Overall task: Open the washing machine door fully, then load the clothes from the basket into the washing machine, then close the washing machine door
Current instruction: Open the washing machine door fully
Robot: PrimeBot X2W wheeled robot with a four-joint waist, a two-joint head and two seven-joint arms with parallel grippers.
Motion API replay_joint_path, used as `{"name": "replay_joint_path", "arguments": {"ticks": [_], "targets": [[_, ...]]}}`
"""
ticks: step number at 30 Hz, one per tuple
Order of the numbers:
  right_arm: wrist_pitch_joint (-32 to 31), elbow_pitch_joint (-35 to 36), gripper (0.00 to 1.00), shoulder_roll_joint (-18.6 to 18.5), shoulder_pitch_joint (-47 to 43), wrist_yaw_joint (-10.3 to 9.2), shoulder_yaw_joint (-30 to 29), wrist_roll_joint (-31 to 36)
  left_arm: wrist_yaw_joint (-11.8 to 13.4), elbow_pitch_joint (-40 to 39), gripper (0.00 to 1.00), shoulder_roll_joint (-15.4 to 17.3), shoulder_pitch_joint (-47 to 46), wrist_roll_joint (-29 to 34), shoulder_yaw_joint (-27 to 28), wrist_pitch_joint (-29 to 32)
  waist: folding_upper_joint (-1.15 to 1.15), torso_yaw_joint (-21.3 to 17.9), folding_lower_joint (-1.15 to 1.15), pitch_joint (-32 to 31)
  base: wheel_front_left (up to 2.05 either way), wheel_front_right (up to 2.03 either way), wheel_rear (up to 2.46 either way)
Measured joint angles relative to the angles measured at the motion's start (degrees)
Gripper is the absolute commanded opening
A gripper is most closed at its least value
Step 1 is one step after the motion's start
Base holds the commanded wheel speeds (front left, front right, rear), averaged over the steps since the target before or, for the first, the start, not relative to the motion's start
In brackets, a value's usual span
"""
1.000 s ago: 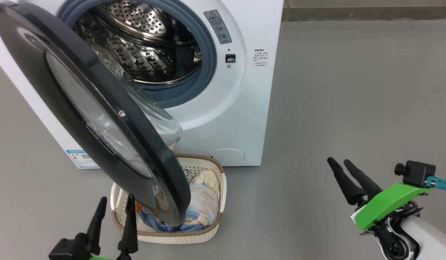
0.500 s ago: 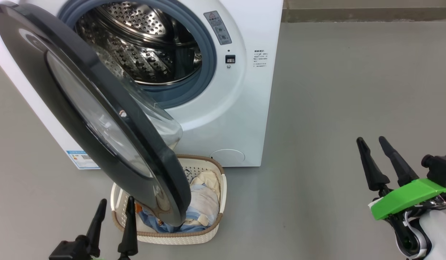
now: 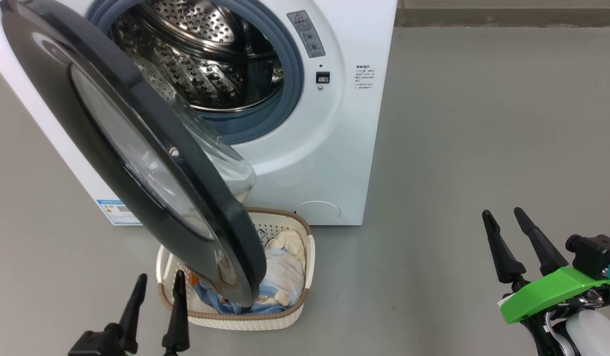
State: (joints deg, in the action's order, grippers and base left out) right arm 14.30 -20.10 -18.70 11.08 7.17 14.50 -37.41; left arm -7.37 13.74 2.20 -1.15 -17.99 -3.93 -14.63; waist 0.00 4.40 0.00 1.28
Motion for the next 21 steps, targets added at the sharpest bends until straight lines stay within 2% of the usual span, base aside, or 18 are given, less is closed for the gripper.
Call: {"name": "replay_joint_path", "arguments": {"ticks": [9,11,12,13,17,21], "targets": [[0.0,-0.16,1.0,0.24,-0.08,0.0,-0.96,0.36,0.0,0.19,1.0,0.0,-0.04,0.0,0.03,0.0,0.0,0.47,0.0,0.19,0.0,0.0,0.0],[0.0,-0.19,1.0,0.24,-0.08,0.0,-1.19,0.36,0.0,0.19,0.35,0.0,-0.06,0.0,0.09,0.0,0.0,0.58,0.0,0.11,0.0,0.0,0.0],[0.0,-0.2,1.0,0.24,-0.1,0.0,-1.24,0.37,0.0,0.16,0.09,0.0,-0.09,0.0,0.12,0.0,0.0,0.67,0.0,0.06,0.0,0.0,0.0],[0.0,-0.2,1.0,0.24,-0.12,0.0,-1.31,0.37,0.0,0.13,0.0,0.0,-0.12,0.0,0.16,0.0,0.0,0.76,0.0,0.01,0.0,0.0,0.0],[0.0,-0.04,1.0,0.24,-0.41,0.0,-1.49,0.38,0.0,-1.72,0.0,0.0,-1.03,-0.1,0.33,0.0,0.0,1.14,0.0,-0.21,0.0,0.0,0.0],[0.0,0.07,1.0,0.22,-1.29,0.0,-1.76,0.42,0.0,-8.15,0.0,0.0,-2.36,-1.07,0.88,0.0,0.0,1.5,0.0,-0.33,0.0,0.0,0.0]]}}
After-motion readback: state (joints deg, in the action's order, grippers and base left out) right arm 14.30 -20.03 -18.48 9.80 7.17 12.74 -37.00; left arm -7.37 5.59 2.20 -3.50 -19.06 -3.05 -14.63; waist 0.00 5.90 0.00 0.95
